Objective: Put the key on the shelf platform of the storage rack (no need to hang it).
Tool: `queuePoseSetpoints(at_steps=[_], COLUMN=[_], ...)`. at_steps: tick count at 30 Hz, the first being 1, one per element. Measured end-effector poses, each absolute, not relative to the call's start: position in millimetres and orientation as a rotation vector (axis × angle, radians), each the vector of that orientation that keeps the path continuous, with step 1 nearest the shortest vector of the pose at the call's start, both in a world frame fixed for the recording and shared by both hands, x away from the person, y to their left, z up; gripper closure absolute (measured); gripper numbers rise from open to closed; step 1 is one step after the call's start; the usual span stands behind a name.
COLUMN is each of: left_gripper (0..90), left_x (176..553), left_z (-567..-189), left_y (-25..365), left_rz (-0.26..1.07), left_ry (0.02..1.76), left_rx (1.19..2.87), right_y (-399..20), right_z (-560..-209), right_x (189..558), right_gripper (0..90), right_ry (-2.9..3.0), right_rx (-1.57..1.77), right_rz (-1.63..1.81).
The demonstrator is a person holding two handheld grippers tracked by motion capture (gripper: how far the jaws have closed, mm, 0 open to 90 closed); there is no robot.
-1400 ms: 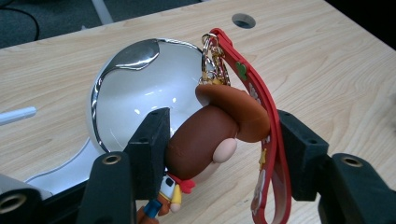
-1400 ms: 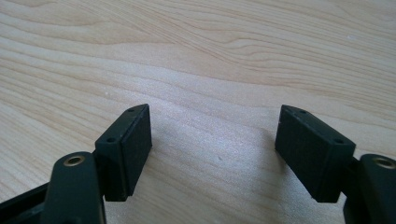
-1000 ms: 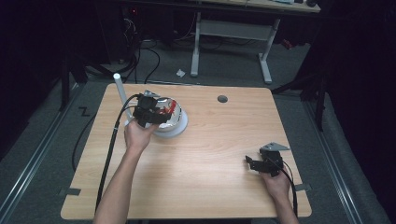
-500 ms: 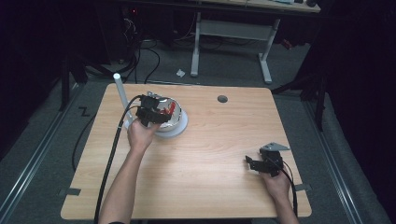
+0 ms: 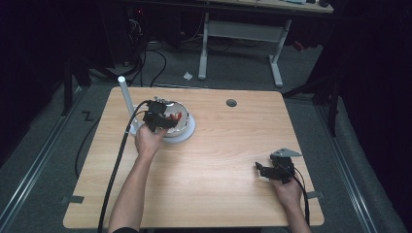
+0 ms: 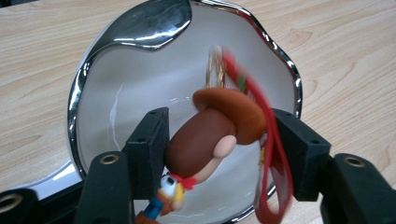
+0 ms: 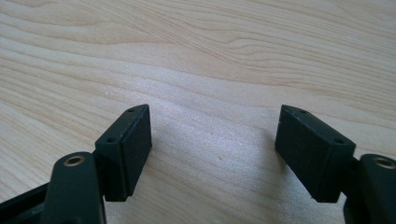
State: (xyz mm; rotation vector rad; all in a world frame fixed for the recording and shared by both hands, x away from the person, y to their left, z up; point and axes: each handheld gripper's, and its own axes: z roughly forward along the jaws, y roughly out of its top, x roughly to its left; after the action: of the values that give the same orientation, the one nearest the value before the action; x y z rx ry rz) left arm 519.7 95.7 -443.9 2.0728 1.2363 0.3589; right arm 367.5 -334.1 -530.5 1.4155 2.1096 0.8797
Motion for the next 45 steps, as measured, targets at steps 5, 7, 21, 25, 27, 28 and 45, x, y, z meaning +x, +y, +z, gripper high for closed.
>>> queuePoseSetpoints(at_steps=[5,7,21,25,27,28,45], left_gripper=[35.2,34.6,33.4,33.2,33.1,33.0,32.2], left_x=[514.8,510.9,481.7,476.1,471.2,469.4,442.4], left_z=[-437.6,-436.2,-416.8,-413.8,-411.2,-410.3,-403.8], left_y=[96.7,98.1,112.6,119.5,125.2,127.0,154.3], left_rz=[0.382,0.395,0.479,0.466,0.464,0.465,0.472], left_ry=[1.215,1.213,1.17,1.17,1.172,1.171,1.183], left_rx=[2.068,2.059,1.994,1.976,1.952,1.946,1.883], right_y=[-334.2,-334.2,-333.9,-334.0,-334.0,-333.9,-333.8], right_z=[-530.5,-530.5,-530.5,-530.5,-530.5,-530.5,-530.5], right_x=[367.5,367.5,367.5,367.5,367.5,367.5,367.5], right_gripper=[27.1,27.1,27.1,27.1,27.1,27.1,27.0], right_ry=[2.11,2.11,2.109,2.109,2.109,2.109,2.109], right_rx=[1.416,1.416,1.415,1.415,1.415,1.415,1.416], right_rz=[0.881,0.88,0.878,0.878,0.878,0.878,0.878])
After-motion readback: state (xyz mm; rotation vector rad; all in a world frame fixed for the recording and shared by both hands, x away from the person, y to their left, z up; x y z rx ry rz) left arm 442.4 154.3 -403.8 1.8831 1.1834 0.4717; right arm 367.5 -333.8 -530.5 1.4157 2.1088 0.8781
